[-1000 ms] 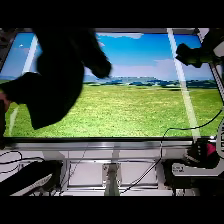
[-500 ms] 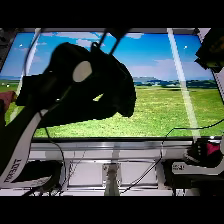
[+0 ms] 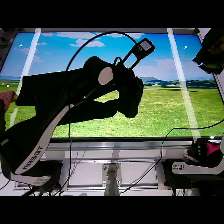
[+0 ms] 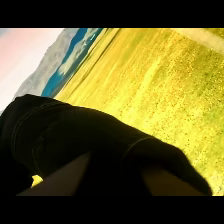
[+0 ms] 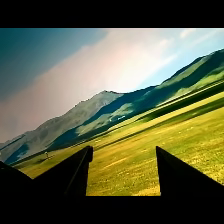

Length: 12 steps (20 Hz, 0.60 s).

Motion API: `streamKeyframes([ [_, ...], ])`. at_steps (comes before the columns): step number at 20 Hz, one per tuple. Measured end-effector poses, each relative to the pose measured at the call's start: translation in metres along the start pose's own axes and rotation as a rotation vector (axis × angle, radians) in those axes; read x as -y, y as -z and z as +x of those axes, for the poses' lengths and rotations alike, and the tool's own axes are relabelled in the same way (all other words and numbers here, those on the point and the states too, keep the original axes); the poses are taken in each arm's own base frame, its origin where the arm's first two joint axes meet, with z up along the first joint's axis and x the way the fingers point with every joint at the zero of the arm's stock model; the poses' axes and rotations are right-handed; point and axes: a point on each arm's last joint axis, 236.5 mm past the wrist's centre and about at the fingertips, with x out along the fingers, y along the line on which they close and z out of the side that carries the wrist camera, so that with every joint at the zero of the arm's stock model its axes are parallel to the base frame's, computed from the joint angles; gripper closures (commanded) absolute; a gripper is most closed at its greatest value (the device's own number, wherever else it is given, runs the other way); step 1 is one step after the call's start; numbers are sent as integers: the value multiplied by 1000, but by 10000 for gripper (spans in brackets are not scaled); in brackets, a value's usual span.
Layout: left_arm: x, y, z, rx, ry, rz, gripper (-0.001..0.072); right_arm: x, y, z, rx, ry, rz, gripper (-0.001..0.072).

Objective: Fold the clothes and pants, and hang the long-sleeved shirts on hangers.

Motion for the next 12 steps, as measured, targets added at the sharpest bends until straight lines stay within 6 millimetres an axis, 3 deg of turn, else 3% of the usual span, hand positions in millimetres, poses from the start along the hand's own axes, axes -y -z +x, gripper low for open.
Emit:
streamKeyframes([
  [4,-17,7,14,-12,-45,22,173,1,8,1,-36,3,-1,262],
  [6,-34,12,14,-30,-102,59,286,2,11,3,-47,4,-9,263],
  [8,-53,16,11,-52,-168,105,312,3,13,5,-60,6,-14,263],
  [10,-66,21,8,-72,-211,124,267,3,17,9,-76,7,-17,262],
  [11,-69,23,8,-81,-223,122,156,3,18,12,-83,6,-19,261],
  [12,-70,24,7,-88,-227,120,124,3,21,15,-94,6,-21,260],
])
